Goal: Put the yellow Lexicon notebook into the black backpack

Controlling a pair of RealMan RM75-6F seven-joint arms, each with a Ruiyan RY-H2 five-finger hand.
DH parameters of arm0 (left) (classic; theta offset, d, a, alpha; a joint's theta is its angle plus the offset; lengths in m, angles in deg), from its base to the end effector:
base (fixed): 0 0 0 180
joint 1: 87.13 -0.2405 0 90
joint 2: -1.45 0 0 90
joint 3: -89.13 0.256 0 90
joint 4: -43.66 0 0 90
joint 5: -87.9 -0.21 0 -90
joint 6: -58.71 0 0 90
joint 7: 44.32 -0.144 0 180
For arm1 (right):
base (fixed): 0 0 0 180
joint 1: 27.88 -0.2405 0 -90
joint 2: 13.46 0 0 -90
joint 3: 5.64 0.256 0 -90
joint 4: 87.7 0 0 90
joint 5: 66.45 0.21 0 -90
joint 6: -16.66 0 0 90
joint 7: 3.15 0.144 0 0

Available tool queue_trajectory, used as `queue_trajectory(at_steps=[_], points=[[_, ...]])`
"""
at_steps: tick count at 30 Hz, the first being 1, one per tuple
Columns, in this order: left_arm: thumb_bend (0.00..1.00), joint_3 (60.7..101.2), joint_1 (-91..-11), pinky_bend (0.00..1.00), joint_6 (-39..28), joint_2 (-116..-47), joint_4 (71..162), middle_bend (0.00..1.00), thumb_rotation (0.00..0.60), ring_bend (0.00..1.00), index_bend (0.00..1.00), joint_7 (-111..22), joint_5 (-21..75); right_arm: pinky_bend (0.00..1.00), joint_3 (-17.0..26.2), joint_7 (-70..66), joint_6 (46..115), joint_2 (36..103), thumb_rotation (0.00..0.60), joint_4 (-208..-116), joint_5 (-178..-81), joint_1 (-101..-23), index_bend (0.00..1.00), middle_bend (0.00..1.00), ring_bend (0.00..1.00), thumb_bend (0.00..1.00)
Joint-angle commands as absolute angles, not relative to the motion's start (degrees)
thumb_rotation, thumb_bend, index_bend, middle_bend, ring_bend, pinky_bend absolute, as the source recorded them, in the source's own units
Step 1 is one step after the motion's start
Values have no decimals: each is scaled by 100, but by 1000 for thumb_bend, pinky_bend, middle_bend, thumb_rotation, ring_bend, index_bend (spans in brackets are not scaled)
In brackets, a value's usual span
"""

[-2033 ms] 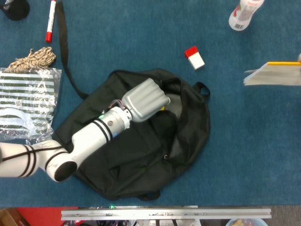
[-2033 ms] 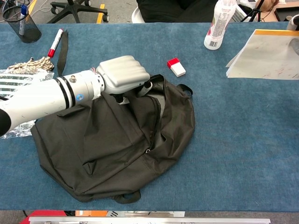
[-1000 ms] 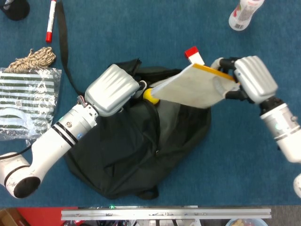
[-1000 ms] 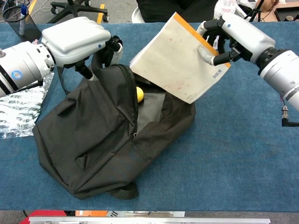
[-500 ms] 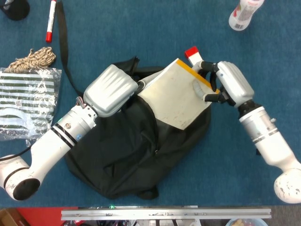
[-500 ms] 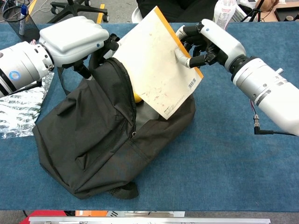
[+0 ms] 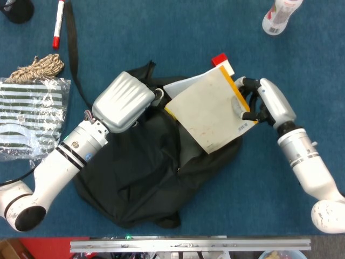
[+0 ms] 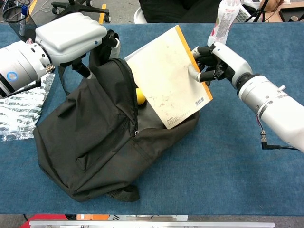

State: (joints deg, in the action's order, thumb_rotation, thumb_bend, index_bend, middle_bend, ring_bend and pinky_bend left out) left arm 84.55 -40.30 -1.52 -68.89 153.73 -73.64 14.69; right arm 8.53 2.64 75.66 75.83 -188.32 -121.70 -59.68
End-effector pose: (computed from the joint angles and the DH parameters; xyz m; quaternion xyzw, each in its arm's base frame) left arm -0.0827 0.2949 0.0547 -0.8179 -0.2193 -0.3917 0.3599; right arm -0.1450 -0.2898 -0.0146 0.4992 -0.6717 0.4738 0.2739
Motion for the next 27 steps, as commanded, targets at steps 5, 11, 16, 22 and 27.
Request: queue_trajectory(at_steps=[5, 11, 16, 22, 27], points=[[277, 8409, -4069, 686, -177, -6898, 15461, 563, 600, 573, 539, -7378, 1446, 694, 998, 274, 7271, 7755, 600, -18706, -11581, -6074, 846, 664, 577, 441], [277, 8385, -4149, 686, -280, -6871, 15553, 562, 600, 572, 537, -7449, 1424, 694, 1127, 49, 7185, 7953, 600, -18614, -11006, -6261, 846, 664, 578, 441], [277, 8394, -4200, 685, -275, -6825, 15578, 560, 600, 571, 537, -7427, 1404, 694, 1179, -232, 7204, 8025, 600, -18559, -10668, -6409, 846, 663, 578, 446], [277, 8397, -4236, 683, -277, -6808, 15618, 557, 600, 565, 536, -7386, 1281, 694, 1509, -405, 6749, 7779, 600, -18706, -9909, -6742, 845, 663, 578, 459], [277, 8384, -4278, 660, -340, -6788, 15661, 557, 600, 564, 536, -7381, 1119, 694, 1766, -698, 6179, 7329, 600, -18804, -8525, -7364, 846, 661, 578, 461]])
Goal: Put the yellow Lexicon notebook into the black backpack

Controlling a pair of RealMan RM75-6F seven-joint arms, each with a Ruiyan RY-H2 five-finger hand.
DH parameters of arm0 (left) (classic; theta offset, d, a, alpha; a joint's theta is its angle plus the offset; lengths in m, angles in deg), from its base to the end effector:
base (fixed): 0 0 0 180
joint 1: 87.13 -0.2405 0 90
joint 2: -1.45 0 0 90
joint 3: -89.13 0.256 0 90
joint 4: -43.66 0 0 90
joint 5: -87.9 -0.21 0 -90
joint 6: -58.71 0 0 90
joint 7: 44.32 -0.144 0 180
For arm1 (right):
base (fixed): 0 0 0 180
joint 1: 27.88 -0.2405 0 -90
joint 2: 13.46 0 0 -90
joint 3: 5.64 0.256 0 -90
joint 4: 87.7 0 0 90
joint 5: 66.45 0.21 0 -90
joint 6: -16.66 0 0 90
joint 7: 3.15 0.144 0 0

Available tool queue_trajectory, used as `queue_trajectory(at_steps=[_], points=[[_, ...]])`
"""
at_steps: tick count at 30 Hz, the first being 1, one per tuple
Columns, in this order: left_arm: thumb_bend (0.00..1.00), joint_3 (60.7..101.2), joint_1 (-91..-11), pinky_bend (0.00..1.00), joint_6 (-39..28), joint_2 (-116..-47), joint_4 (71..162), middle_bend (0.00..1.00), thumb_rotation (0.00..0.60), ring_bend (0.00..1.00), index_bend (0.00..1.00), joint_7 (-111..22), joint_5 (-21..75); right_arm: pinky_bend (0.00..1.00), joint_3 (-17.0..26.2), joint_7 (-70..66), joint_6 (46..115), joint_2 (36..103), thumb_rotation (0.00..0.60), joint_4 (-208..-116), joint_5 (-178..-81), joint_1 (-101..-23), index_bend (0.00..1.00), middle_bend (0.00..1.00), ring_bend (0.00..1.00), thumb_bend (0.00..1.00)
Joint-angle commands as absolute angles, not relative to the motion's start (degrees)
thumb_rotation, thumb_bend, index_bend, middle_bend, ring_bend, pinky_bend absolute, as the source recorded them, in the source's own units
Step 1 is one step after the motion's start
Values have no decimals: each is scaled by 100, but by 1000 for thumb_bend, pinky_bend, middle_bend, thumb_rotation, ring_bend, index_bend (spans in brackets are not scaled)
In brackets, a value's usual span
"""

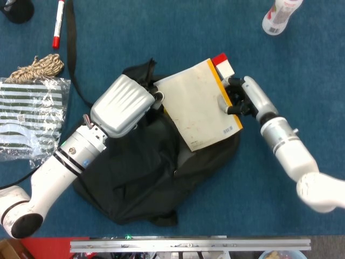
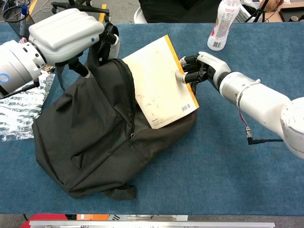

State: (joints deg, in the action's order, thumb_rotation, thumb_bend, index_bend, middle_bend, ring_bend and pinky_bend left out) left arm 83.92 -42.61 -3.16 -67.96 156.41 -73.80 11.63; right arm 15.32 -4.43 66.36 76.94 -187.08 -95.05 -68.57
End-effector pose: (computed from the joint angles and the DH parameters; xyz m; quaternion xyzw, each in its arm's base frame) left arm -0.0786 0.2837 0.0632 -0.8098 -0.2151 -0.4126 0.3573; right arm -0.1219 -0.3181 -0.0368 0.4525 -0.7621 0.3919 0.2468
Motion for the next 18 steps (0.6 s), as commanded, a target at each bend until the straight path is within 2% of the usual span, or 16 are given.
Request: queue_trajectory(at_steps=[1, 8, 14, 18], points=[[277, 8379, -4284, 656, -346, -6788, 15668, 557, 600, 563, 536, -7378, 1100, 694, 1772, -760, 6115, 7272, 600, -18796, -8292, -7489, 846, 661, 578, 461], [277, 8353, -4320, 647, -357, -6803, 15674, 556, 600, 550, 536, -7368, 1020, 694, 1741, -781, 5348, 7006, 600, -18518, -6506, -8348, 846, 661, 578, 466], [277, 8335, -4340, 631, -346, -6794, 15691, 556, 600, 535, 536, -7322, 947, 694, 1477, -819, 4996, 7000, 600, -18271, -5911, -8901, 846, 661, 578, 473], [277, 8341, -4357, 618, -349, -6805, 15671, 556, 600, 528, 535, -7313, 864, 694, 1200, -998, 5027, 6991, 600, -18208, -5711, -9274, 846, 661, 577, 474]])
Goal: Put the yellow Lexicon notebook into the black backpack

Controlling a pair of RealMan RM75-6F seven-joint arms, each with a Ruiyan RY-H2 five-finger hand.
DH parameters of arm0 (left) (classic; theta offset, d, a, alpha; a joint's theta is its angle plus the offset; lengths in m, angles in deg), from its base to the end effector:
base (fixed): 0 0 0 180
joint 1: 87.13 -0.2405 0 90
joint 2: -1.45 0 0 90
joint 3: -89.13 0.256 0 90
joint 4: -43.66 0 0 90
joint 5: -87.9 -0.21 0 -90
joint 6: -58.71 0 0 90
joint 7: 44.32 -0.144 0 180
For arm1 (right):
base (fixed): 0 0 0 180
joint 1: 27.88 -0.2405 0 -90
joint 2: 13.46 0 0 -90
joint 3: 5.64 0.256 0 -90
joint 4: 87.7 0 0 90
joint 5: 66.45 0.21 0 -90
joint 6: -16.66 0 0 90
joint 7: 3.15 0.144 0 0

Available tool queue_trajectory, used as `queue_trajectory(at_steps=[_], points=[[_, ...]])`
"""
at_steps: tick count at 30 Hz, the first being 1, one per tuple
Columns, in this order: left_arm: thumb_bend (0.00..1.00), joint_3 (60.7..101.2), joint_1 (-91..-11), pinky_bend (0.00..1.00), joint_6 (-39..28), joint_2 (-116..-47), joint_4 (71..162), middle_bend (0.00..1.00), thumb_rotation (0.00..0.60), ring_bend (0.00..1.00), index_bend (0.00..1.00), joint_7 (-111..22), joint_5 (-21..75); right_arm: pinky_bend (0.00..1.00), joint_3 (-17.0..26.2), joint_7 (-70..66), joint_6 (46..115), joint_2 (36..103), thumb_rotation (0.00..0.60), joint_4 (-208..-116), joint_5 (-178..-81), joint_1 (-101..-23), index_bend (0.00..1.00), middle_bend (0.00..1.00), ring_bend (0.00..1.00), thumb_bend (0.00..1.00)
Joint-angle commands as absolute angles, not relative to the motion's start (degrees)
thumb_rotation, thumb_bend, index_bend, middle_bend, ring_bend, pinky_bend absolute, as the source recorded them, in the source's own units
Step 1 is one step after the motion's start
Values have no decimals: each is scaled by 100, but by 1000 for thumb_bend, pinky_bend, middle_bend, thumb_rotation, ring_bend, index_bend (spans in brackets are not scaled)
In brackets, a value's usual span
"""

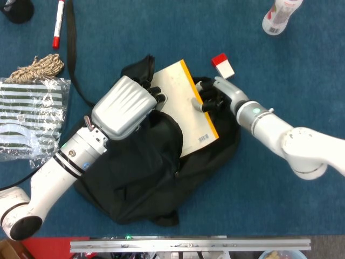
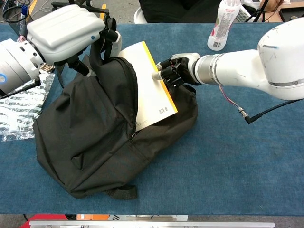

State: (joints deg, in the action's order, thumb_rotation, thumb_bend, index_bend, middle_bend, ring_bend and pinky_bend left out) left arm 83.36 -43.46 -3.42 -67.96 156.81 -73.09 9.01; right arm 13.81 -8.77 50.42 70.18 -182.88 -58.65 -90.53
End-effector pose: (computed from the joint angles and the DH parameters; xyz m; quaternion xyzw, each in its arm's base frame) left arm -0.0744 0.2796 0.0654 -0.8079 -0.2063 -0.4268 0.3500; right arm -0.0655 -0.3475 -0.0437 0.4487 -0.8344 0.2647 0.1801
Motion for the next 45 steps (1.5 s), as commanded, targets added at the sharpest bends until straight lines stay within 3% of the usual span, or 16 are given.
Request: queue_trajectory(at_steps=[1, 12, 18, 21, 26, 31, 36, 45], points=[[277, 8347, -4365, 614, -353, -6815, 15668, 556, 600, 526, 535, -7313, 837, 694, 1133, -1039, 5076, 7004, 600, -18183, -5676, -9366, 845, 661, 578, 475], [277, 8291, -4432, 607, -387, -6807, 15685, 556, 600, 522, 536, -7294, 862, 694, 994, -878, 4924, 7326, 600, -17936, -5477, -9694, 845, 653, 575, 487], [277, 8281, -4493, 607, -403, -6719, 15721, 556, 600, 521, 535, -7262, 909, 649, 962, -698, 4322, 7367, 600, -17786, -5642, -9714, 813, 577, 495, 602], [277, 8261, -4504, 607, -384, -6687, 15759, 556, 600, 520, 535, -7246, 970, 546, 957, -580, 3929, 7321, 600, -17752, -5865, -9698, 671, 477, 402, 600], [277, 8232, -4545, 607, -428, -6646, 15786, 554, 600, 514, 534, -7234, 999, 322, 947, -293, 3189, 7131, 600, -17668, -6396, -9575, 239, 241, 176, 561], [278, 8211, -4550, 607, -403, -6626, 15771, 553, 600, 506, 531, -7220, 1032, 164, 1101, 47, 2789, 6943, 600, -17675, -7030, -9314, 16, 82, 34, 493], [277, 8199, -4549, 607, -384, -6631, 15759, 553, 600, 499, 528, -7225, 1036, 86, 1291, 346, 2603, 6625, 600, -17841, -7717, -8980, 0, 6, 0, 454], [277, 8170, -4521, 607, -315, -6660, 15731, 551, 600, 495, 523, -7261, 1120, 61, 1645, 812, 2509, 5856, 600, -18357, -8732, -8348, 0, 0, 0, 453]])
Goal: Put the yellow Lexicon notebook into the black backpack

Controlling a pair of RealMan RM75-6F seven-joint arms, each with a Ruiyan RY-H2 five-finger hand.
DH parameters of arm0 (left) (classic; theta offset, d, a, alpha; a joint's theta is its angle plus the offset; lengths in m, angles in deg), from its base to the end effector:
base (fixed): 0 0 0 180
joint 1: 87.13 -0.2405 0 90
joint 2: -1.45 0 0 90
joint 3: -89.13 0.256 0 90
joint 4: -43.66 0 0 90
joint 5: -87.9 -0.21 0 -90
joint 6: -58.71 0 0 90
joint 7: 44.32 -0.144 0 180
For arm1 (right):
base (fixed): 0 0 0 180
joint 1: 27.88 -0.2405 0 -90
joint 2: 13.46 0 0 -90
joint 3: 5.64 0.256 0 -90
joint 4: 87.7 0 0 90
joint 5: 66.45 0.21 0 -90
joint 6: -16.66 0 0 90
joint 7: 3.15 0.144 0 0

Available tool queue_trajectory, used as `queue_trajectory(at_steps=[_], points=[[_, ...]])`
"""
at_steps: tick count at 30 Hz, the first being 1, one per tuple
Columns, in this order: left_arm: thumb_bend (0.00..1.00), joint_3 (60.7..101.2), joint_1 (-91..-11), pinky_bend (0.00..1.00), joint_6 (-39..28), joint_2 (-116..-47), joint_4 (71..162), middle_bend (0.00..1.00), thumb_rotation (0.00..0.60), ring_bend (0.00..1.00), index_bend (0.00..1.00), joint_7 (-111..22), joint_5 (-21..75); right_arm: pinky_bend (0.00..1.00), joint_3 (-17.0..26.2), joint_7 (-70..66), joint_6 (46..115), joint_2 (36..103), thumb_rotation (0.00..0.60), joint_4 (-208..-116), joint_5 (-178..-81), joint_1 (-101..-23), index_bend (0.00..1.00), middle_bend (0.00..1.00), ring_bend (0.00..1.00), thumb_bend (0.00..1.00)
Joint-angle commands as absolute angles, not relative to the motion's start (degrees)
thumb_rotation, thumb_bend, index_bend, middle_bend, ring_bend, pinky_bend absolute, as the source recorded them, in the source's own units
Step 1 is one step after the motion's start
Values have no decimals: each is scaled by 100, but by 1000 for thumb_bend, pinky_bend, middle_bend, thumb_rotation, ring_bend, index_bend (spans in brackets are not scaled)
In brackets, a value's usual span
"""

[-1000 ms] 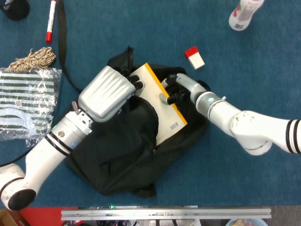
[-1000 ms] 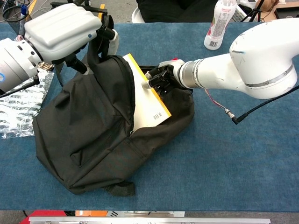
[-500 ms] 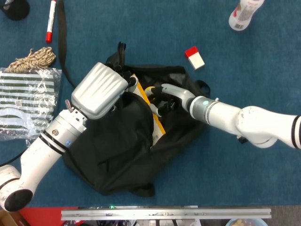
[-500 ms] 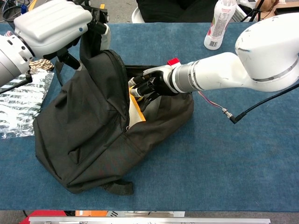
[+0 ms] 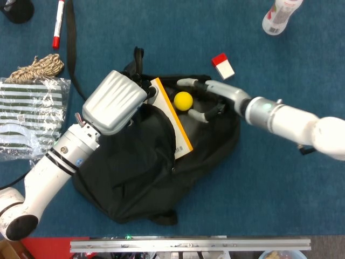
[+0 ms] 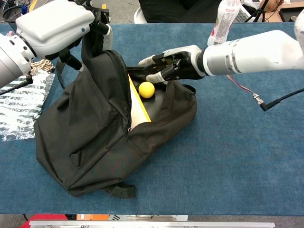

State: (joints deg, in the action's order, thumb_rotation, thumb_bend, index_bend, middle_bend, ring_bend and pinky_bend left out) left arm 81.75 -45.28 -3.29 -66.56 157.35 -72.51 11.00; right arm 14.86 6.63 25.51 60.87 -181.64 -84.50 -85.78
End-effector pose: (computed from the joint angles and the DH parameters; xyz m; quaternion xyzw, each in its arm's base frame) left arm -0.0824 0.2845 0.0748 -0.7951 -0.2286 -0.4242 0.3683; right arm -0.0663 -0.3504 -0.0072 0.5430 -0.7973 0.2538 0.0714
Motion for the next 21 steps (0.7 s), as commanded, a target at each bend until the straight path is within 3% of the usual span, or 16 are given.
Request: queue_trajectory(at_steps=[1, 6, 11, 14, 21], points=[[277, 8167, -4513, 607, -300, -6667, 15733, 549, 600, 495, 521, -7268, 1134, 61, 1718, 866, 2509, 5719, 600, -18459, -8865, -8227, 0, 0, 0, 454], [278, 8167, -4437, 583, -125, -6693, 15755, 495, 600, 457, 458, -7301, 1286, 60, 2024, 954, 2769, 5049, 600, -18935, -9498, -7652, 0, 0, 0, 453], [270, 8119, -4157, 352, 429, -6612, 16014, 147, 600, 169, 43, -7471, 2145, 60, 2246, 1051, 3326, 4421, 600, -19397, -10150, -7012, 0, 0, 0, 454], [251, 8015, -4041, 268, 468, -6714, 16060, 45, 600, 97, 0, -7427, 2410, 60, 2365, 1241, 3421, 4140, 600, -19498, -10420, -6688, 0, 0, 0, 454], [244, 7986, -4009, 240, 168, -6793, 16117, 20, 600, 77, 0, -7593, 2620, 61, 2418, 1490, 3547, 3815, 600, -19547, -11085, -6213, 0, 22, 0, 456]])
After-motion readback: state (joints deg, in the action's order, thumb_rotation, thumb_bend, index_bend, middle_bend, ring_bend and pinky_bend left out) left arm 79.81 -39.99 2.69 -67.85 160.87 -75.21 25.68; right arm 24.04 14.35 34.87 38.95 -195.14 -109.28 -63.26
